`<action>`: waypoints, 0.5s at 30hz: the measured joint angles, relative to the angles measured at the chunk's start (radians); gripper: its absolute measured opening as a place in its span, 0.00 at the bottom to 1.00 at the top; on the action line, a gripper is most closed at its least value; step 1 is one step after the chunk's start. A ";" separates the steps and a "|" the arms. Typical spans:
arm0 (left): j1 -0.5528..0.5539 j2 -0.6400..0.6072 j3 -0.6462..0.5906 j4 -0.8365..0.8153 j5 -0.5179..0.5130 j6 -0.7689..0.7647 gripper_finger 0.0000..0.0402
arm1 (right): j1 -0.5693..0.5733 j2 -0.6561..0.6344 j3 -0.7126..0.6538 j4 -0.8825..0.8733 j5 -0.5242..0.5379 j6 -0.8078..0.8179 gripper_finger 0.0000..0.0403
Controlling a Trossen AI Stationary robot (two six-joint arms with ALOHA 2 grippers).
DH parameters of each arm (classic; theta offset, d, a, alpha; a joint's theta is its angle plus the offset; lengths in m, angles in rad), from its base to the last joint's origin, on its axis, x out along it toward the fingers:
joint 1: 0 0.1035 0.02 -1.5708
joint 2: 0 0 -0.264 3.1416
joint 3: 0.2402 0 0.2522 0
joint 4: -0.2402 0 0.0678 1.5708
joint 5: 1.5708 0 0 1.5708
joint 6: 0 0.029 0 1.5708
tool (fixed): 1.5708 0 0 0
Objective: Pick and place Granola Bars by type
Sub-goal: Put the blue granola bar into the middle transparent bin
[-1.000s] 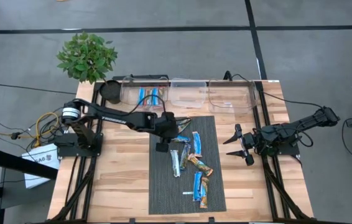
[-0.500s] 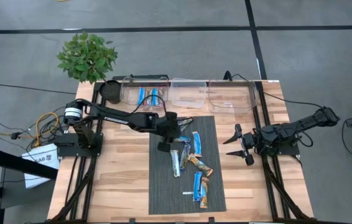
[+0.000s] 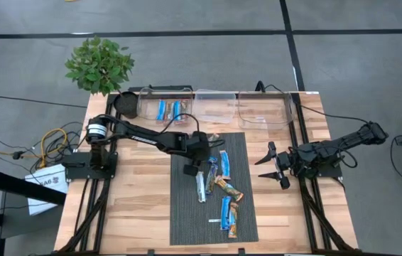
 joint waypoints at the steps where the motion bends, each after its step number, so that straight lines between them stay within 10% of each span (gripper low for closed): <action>1: 0.000 0.005 0.000 0.005 0.004 0.007 0.32 | 0.000 0.001 0.000 0.000 0.000 0.000 0.55; 15: 0.004 0.008 -0.003 0.006 0.023 0.017 0.19 | 0.000 0.005 0.000 -0.002 0.000 0.000 0.55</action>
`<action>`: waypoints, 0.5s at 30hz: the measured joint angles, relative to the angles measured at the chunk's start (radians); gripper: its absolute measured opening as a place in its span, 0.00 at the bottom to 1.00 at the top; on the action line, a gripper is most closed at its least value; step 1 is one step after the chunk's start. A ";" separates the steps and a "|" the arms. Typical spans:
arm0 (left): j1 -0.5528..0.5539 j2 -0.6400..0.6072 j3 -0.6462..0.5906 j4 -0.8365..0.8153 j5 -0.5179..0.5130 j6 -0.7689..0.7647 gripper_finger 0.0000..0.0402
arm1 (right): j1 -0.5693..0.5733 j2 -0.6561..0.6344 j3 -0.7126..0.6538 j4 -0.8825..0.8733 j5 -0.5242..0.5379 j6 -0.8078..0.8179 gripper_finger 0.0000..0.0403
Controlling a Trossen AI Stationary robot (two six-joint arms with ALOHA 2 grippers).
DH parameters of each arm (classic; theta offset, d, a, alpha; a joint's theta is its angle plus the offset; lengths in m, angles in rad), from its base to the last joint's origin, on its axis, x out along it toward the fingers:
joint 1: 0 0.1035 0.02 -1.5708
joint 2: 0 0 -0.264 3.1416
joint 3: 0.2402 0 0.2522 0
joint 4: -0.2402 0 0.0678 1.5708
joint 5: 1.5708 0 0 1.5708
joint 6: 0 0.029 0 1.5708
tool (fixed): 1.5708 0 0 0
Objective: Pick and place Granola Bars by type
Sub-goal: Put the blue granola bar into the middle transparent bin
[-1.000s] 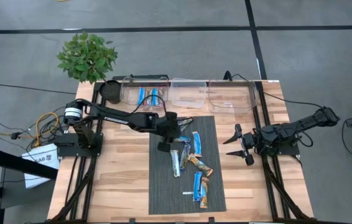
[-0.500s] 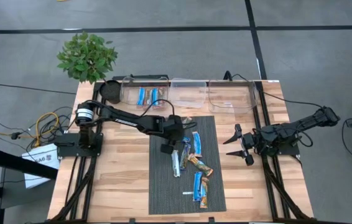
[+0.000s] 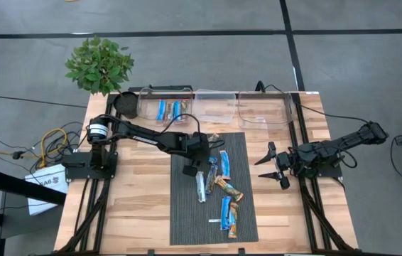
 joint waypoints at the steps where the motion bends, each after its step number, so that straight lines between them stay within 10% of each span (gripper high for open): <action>1: 0.000 0.000 0.000 0.000 0.000 -0.001 0.15 | 0.000 0.000 0.000 0.000 0.000 0.000 0.55; 15: 0.007 -0.008 0.000 -0.002 -0.004 -0.218 0.00 | 0.000 0.000 0.000 0.000 0.000 0.000 0.55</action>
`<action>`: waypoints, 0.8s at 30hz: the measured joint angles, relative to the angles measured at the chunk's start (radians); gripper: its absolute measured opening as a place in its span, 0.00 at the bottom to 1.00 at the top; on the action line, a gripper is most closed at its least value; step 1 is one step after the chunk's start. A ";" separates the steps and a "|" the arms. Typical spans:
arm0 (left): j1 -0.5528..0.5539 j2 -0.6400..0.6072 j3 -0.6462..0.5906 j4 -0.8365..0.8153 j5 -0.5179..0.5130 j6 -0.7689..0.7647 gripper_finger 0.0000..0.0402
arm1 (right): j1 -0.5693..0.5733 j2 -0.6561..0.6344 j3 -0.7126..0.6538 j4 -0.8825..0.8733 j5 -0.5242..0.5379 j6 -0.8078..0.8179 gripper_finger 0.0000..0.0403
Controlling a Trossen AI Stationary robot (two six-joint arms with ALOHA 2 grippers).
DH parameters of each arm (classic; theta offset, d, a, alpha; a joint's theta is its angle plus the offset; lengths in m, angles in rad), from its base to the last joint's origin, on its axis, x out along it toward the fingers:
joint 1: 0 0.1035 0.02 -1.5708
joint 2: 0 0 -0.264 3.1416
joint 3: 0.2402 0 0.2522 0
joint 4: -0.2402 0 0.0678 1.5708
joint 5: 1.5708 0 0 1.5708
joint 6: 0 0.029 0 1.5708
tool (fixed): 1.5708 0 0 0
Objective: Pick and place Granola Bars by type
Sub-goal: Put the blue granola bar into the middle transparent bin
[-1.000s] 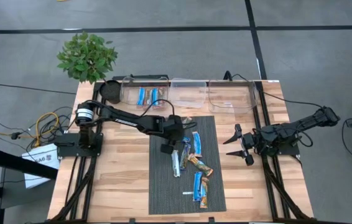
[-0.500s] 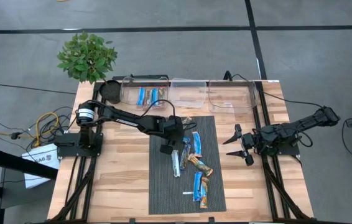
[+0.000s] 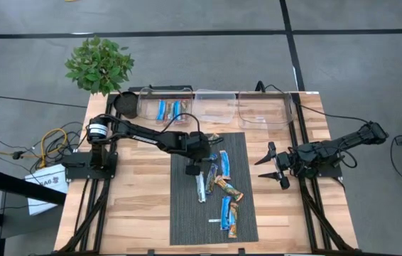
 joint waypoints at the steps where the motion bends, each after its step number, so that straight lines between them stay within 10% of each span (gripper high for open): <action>1: 0.000 -0.004 0.000 0.002 0.006 -0.023 0.00 | 0.000 0.000 0.000 0.000 0.000 0.000 0.55; 24: 0.147 -0.155 0.366 -0.202 -0.145 -0.479 0.00 | 0.000 0.000 0.000 0.000 0.000 0.000 0.55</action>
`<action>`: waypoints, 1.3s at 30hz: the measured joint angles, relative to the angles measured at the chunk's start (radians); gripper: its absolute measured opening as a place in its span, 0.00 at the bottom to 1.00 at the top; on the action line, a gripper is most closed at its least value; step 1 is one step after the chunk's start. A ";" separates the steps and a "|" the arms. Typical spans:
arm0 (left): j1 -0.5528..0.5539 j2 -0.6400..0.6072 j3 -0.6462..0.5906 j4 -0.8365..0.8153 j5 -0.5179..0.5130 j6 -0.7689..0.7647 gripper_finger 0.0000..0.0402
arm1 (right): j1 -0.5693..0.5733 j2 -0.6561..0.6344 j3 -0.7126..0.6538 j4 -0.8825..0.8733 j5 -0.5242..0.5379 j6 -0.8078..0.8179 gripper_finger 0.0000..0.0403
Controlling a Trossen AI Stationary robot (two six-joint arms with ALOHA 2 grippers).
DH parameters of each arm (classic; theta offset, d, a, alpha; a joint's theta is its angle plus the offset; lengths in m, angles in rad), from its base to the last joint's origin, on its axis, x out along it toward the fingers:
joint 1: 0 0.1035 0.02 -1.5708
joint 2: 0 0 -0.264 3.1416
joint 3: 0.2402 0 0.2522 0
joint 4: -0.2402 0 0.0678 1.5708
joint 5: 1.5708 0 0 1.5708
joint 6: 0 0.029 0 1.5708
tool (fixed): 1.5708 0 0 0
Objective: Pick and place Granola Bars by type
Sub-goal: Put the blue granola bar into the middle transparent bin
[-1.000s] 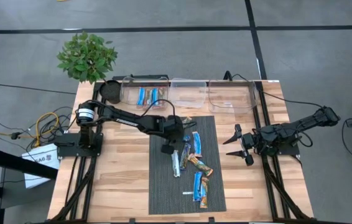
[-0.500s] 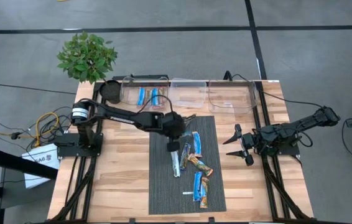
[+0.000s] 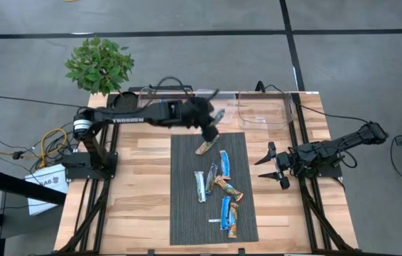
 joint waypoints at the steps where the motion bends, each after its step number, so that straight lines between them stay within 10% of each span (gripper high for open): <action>1: 0.018 0.000 0.013 -0.002 0.000 -0.024 0.00 | 0.000 0.000 0.000 0.000 0.000 0.000 0.55; 21: 0.182 0.001 0.044 0.012 -0.088 -0.373 0.00 | 0.000 0.000 0.000 0.000 0.000 0.000 0.55; 39: 0.201 0.008 0.044 0.019 -0.097 -0.387 0.00 | 0.000 0.000 0.000 0.000 0.000 0.000 0.55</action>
